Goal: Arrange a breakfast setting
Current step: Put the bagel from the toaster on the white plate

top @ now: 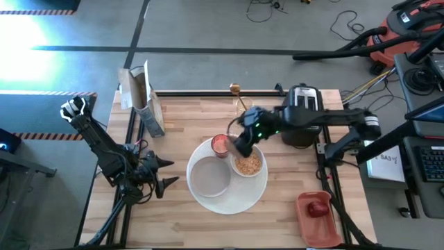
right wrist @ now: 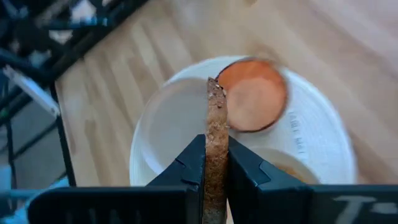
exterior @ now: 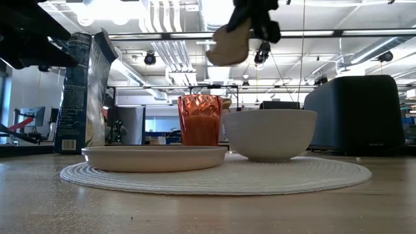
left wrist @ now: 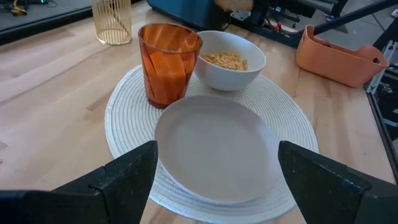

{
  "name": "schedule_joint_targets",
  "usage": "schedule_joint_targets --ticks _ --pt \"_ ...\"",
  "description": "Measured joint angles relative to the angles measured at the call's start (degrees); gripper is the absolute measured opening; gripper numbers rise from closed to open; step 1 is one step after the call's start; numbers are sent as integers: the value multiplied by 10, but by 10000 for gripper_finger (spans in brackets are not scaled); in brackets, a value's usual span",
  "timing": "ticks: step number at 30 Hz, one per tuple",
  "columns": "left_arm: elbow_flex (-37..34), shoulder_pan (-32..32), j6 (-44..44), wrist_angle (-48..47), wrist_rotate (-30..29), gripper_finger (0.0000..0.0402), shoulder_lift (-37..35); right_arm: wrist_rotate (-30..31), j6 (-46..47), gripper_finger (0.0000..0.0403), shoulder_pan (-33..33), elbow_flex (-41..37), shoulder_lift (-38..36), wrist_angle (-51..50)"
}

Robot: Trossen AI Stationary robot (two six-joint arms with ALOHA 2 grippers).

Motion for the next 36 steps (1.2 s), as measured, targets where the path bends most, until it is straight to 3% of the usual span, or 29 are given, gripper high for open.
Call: schedule_joint_targets --ticks 8,21,36 --pt "0 0 28 37 17 316 2 -21 -4 34 47 5 59 111" --pt "0 -1 35 85 85 316 28 -17 -10 34 107 3 170 209" --pt "0 -4 68 130 100 316 46 -32 0 34 108 3 230 235"
